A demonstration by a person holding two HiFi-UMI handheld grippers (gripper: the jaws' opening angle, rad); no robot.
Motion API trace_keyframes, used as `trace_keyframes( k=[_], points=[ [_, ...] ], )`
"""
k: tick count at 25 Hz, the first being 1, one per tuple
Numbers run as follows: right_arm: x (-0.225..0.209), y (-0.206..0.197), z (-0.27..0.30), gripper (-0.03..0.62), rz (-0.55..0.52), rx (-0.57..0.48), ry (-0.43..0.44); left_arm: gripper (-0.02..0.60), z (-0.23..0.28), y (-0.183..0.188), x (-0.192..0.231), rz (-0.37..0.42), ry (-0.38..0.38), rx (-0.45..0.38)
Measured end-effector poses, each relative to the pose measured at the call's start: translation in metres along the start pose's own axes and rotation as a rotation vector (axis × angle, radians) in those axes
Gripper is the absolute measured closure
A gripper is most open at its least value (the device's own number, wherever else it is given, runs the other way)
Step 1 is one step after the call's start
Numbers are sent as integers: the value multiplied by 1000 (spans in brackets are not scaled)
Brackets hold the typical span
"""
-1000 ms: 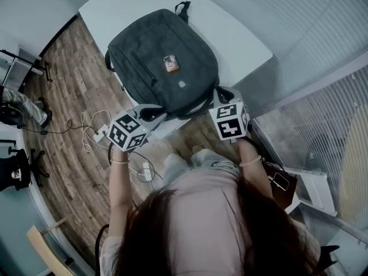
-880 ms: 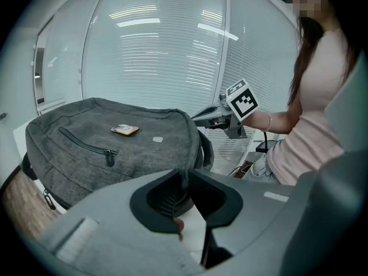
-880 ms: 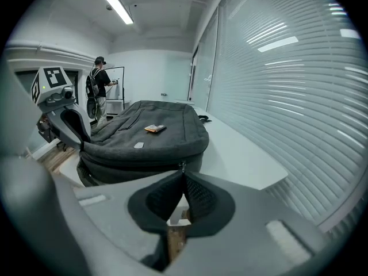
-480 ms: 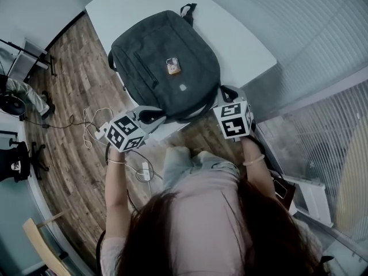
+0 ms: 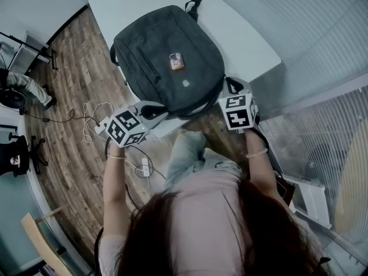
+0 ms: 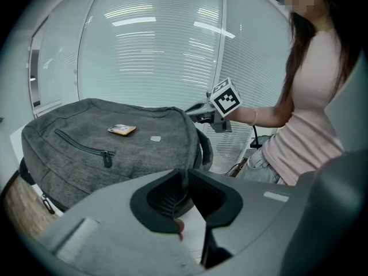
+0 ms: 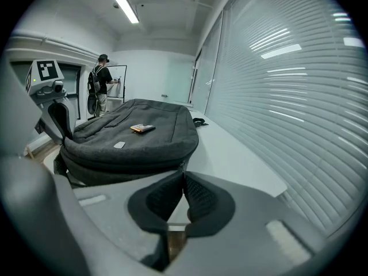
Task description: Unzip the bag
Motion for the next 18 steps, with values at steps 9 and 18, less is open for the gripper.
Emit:
trace_keyframes(
  k=[9,18],
  points=[
    [-7,3,10,582,-14,5,4,526,0,-1,1,1,-23,-4],
    [-19,7,25,582,-24,-4,32,526,2,0,2,-11,-36,4]
  ],
)
Point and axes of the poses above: the fingertips, and each gripper's own axes: z forward along the fingers, x to its left, y out of its top, the point moved 5 cm from there along -z, backward along the fingers
